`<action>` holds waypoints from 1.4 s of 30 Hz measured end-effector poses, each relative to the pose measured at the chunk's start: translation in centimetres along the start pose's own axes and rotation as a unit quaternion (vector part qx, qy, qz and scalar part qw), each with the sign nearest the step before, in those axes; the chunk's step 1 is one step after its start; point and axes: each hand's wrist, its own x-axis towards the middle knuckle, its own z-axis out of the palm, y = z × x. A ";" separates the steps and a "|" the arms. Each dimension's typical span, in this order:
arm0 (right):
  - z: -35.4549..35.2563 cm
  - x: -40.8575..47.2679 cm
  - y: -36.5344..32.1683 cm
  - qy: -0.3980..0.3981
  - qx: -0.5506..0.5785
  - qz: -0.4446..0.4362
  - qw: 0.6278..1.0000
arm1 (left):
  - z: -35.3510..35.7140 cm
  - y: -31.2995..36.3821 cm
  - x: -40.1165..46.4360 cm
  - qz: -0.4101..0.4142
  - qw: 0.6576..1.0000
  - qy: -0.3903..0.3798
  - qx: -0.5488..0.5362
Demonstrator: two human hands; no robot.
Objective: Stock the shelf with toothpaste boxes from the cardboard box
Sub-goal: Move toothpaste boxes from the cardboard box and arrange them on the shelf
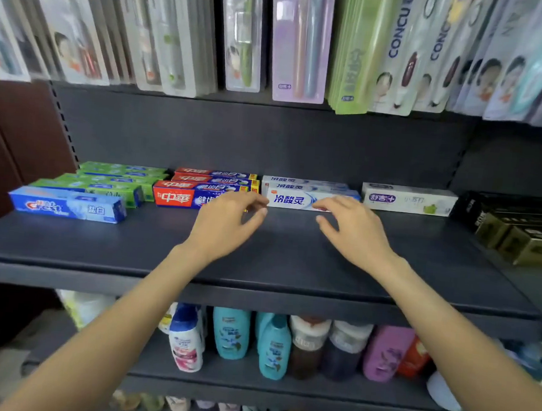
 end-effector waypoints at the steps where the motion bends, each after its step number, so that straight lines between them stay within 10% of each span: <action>1: -0.7 -1.6 -0.7 0.020 0.014 0.000 1.000 | -0.3 1.5 -1.0 0.003 0.999 0.016 -0.030; 11: 0.2 -20.4 -5.3 0.114 0.014 -0.102 0.988 | 5.6 6.6 -17.1 0.099 0.981 0.088 -0.144; 16: 6.9 -31.5 -6.0 -0.129 0.046 -0.051 0.989 | 12.3 3.5 -28.6 -0.097 0.981 -0.129 -0.110; 20: 11.5 -36.6 -5.9 -0.379 0.051 0.064 0.922 | 16.0 0.9 -35.9 -0.343 0.879 -0.322 -0.080; 24: 15.6 -38.4 -6.0 -0.507 0.048 0.105 0.854 | 18.3 -0.2 -40.2 -0.392 0.821 -0.414 -0.025; 33: 24.5 -36.5 -11.7 -0.501 0.091 -0.226 0.830 | 19.3 -0.9 -45.5 -0.534 0.764 -0.357 -0.052; 42: 29.3 -36.5 -13.3 -0.459 -0.048 -0.377 0.803 | 18.8 -2.3 -46.4 -0.497 0.788 -0.354 -0.081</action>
